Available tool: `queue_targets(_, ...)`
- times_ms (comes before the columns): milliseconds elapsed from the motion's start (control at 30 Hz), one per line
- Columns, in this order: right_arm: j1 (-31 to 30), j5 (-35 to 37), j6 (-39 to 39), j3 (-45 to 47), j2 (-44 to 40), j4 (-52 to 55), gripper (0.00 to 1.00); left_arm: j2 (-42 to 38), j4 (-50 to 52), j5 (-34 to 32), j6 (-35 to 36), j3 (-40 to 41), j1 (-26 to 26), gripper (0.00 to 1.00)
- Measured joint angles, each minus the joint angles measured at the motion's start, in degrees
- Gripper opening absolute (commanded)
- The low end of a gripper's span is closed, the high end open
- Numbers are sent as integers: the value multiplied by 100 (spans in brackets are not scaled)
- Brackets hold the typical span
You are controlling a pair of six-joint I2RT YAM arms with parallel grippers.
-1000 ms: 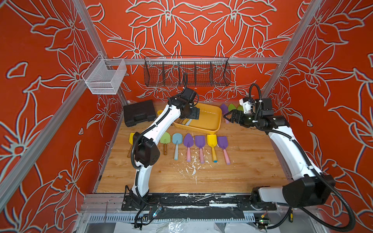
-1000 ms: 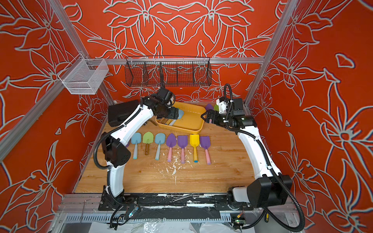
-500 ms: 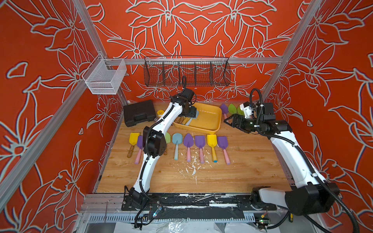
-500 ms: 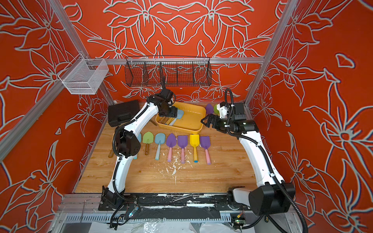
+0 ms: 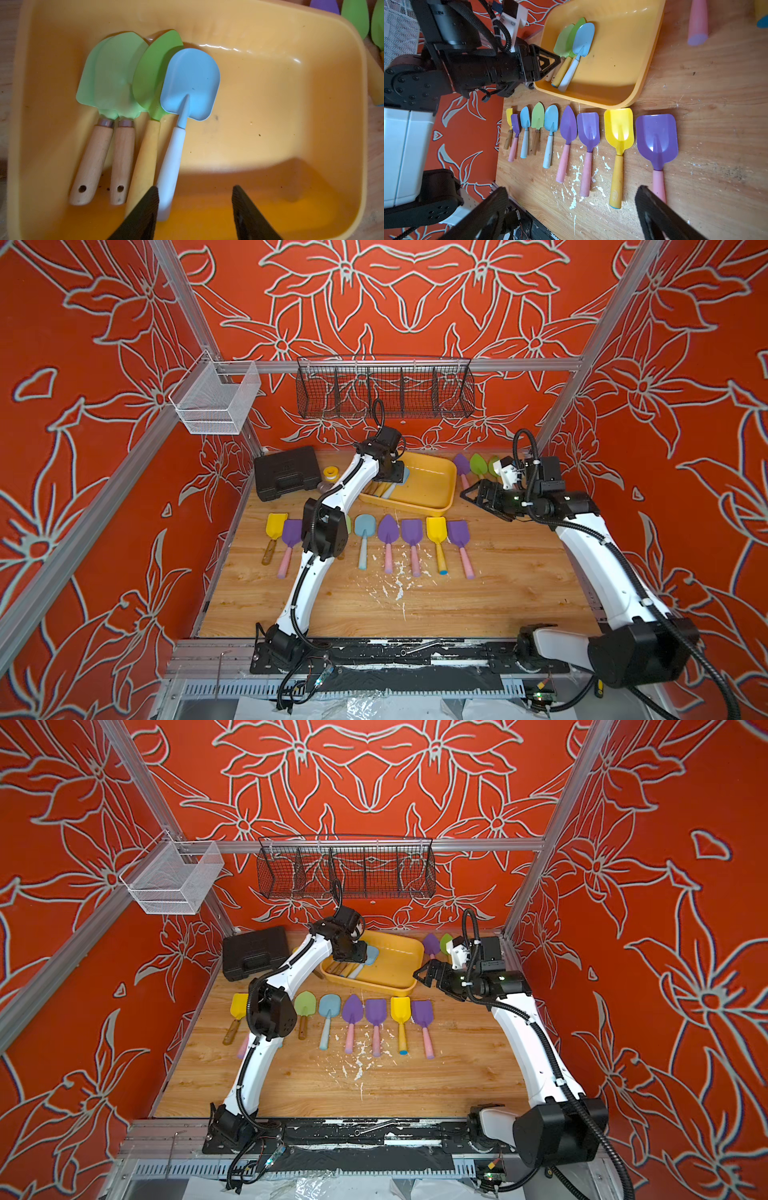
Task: Take the shovel out of the storage box
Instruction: Pick up the shovel from the storage box.
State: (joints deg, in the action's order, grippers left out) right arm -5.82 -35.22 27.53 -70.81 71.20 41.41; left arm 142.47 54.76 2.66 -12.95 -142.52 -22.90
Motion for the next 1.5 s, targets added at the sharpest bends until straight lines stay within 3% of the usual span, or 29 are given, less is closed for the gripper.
queue_targets(367,-76,4,170,153,-240,24,97,625,9,-280,101,0,4,46)
queue_targets(1033,-94,44,358,348,-483,35,97,686,-35,-933,404,352,-28,29)
queue_targets(1500,-94,175,363,476,-485,33,97,610,-92,-1287,442,474,-79,5)
